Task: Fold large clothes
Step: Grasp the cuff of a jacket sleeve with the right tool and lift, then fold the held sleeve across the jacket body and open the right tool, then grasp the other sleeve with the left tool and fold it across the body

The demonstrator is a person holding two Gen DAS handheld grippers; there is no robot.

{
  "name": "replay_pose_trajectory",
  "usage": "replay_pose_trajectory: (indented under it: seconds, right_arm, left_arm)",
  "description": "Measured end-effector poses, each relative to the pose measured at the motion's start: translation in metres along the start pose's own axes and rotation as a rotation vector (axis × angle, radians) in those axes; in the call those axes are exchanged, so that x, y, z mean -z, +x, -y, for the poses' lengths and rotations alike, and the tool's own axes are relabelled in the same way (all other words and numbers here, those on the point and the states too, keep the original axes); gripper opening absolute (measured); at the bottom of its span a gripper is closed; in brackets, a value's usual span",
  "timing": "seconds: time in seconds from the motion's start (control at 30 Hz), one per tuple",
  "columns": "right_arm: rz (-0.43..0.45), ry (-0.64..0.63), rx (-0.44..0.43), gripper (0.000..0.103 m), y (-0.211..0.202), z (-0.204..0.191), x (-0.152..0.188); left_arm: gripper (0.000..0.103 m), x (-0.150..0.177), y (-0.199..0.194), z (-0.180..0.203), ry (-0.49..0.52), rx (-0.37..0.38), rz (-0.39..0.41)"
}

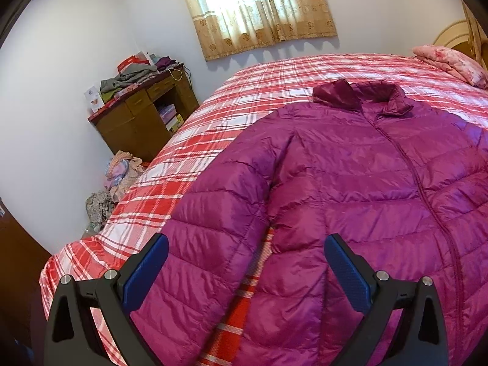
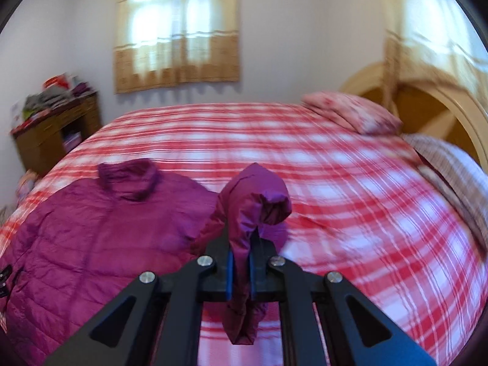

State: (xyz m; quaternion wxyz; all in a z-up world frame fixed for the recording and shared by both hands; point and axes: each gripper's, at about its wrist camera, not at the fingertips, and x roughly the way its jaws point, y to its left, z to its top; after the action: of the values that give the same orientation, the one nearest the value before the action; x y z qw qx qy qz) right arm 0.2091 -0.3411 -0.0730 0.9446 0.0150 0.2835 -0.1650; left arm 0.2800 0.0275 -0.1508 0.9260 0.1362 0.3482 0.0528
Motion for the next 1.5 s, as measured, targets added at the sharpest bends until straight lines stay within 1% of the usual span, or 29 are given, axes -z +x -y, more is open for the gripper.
replay_pose_trajectory:
  seconds: [0.13, 0.27, 0.4, 0.57, 0.63, 0.67, 0.7, 0.73, 0.77, 0.8, 0.87, 0.93, 1.0, 1.07, 1.17, 1.23, 1.3, 1.33, 1.43, 1.5]
  right_arm:
    - [0.001, -0.103, -0.062, 0.009, 0.005, -0.061, -0.001]
    - [-0.030, -0.175, -0.116, 0.009, 0.022, -0.104, 0.006]
    - [-0.076, -0.225, -0.154, 0.009, 0.042, -0.142, 0.023]
    - [-0.135, -0.283, -0.163, 0.009, 0.066, -0.184, 0.054]
    - [-0.160, -0.300, -0.163, 0.012, 0.073, -0.196, 0.066]
    - [-0.171, -0.306, -0.167, 0.020, 0.077, -0.200, 0.071]
    - [-0.178, -0.305, -0.171, 0.041, 0.078, -0.201, 0.073]
    - [-0.191, -0.306, -0.185, 0.057, 0.076, -0.201, 0.076]
    - [-0.204, -0.309, -0.222, 0.074, 0.072, -0.202, 0.078]
    - [-0.194, -0.310, -0.253, 0.074, 0.063, -0.201, 0.081]
    - [-0.177, -0.330, -0.266, 0.074, 0.044, -0.197, 0.085]
    - [-0.173, -0.328, -0.293, 0.074, 0.025, -0.183, 0.089]
    - [-0.162, -0.318, -0.292, 0.076, 0.014, -0.169, 0.092]
    - [-0.155, -0.309, -0.260, 0.078, 0.009, -0.151, 0.095]
    - [-0.170, -0.272, -0.210, 0.078, 0.010, -0.121, 0.103]
    - [-0.190, -0.239, -0.195, 0.078, 0.011, -0.105, 0.109]
    - [-0.197, -0.209, -0.188, 0.078, 0.013, -0.089, 0.114]
    - [-0.198, -0.201, -0.181, 0.078, 0.013, -0.083, 0.117]
    - [-0.205, -0.191, -0.170, 0.078, 0.010, -0.069, 0.124]
    - [-0.204, -0.181, -0.167, 0.079, 0.009, -0.061, 0.128]
  left_arm:
    - [0.102, 0.002, 0.007, -0.008, 0.002, -0.009, -0.013]
    - [0.102, 0.005, 0.016, -0.018, -0.007, -0.023, -0.027]
    - [0.102, 0.009, 0.024, -0.029, -0.010, -0.044, -0.037]
    - [0.102, 0.012, 0.035, -0.046, -0.049, -0.062, -0.075]
    - [0.102, 0.013, 0.039, -0.052, -0.069, -0.069, -0.099]
    - [0.102, 0.012, 0.040, -0.055, -0.078, -0.070, -0.106]
    - [0.102, 0.012, 0.040, -0.057, -0.087, -0.070, -0.111]
    - [0.102, 0.010, 0.038, -0.060, -0.097, -0.074, -0.111]
    - [0.102, 0.008, 0.035, -0.062, -0.103, -0.077, -0.107]
    - [0.102, 0.006, 0.033, -0.064, -0.110, -0.081, -0.101]
    - [0.102, -0.002, 0.026, -0.065, -0.125, -0.080, -0.088]
    - [0.102, -0.012, 0.020, -0.058, -0.130, -0.071, -0.071]
    - [0.102, -0.025, 0.016, -0.042, -0.123, -0.026, -0.059]
    - [0.102, -0.040, 0.013, -0.018, -0.121, 0.038, -0.053]
    - [0.102, -0.060, 0.013, 0.029, -0.094, 0.138, -0.043]
    - [0.102, -0.072, 0.019, 0.064, -0.068, 0.195, -0.056]
    - [0.102, -0.081, 0.029, 0.091, -0.058, 0.239, -0.073]
    - [0.102, -0.086, 0.036, 0.110, -0.053, 0.262, -0.089]
    - [0.102, -0.094, 0.053, 0.149, -0.030, 0.313, -0.124]
    - [0.098, -0.096, 0.063, 0.169, -0.016, 0.335, -0.138]
